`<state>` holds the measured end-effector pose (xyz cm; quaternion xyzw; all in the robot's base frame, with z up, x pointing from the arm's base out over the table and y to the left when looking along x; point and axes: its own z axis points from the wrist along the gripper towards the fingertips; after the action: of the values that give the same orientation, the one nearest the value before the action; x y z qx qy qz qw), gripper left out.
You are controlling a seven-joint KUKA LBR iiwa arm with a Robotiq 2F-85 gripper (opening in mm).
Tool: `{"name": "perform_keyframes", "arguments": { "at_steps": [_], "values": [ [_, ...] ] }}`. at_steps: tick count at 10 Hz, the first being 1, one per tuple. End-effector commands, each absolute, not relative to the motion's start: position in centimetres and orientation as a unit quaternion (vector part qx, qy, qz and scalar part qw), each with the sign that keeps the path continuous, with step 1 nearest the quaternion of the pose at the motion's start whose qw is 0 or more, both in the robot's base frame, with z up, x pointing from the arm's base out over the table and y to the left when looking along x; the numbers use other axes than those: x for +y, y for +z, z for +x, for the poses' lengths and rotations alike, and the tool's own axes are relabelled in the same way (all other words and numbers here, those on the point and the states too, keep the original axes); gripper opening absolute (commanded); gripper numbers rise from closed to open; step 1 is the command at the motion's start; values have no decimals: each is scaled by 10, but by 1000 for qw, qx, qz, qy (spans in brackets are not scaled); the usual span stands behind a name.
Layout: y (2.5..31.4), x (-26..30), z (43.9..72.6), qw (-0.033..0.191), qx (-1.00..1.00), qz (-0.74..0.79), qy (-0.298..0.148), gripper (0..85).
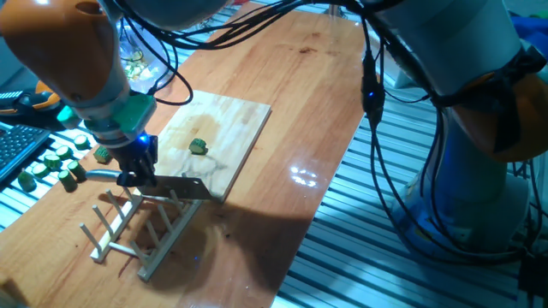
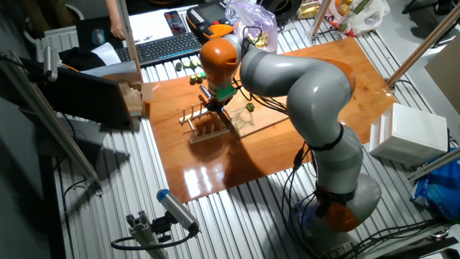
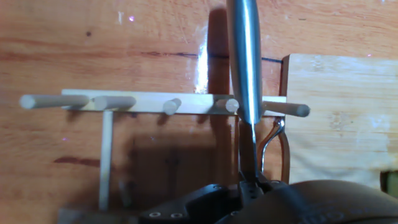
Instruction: Chop the cucumber into shreds
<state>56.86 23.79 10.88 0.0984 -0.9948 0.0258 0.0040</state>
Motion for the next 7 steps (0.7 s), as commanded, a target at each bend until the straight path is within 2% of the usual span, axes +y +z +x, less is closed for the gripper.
{"name": "perform_keyframes", "arguments": {
  "at_steps": [1,4,6,7],
  "values": [
    [121,240,566,5,-996,91,19,0],
    [164,241,560,-7,-997,82,5,0],
    [190,239,567,-17,-997,74,-14,0],
    [200,236,569,-25,-997,74,-10,0]
  ]
}}
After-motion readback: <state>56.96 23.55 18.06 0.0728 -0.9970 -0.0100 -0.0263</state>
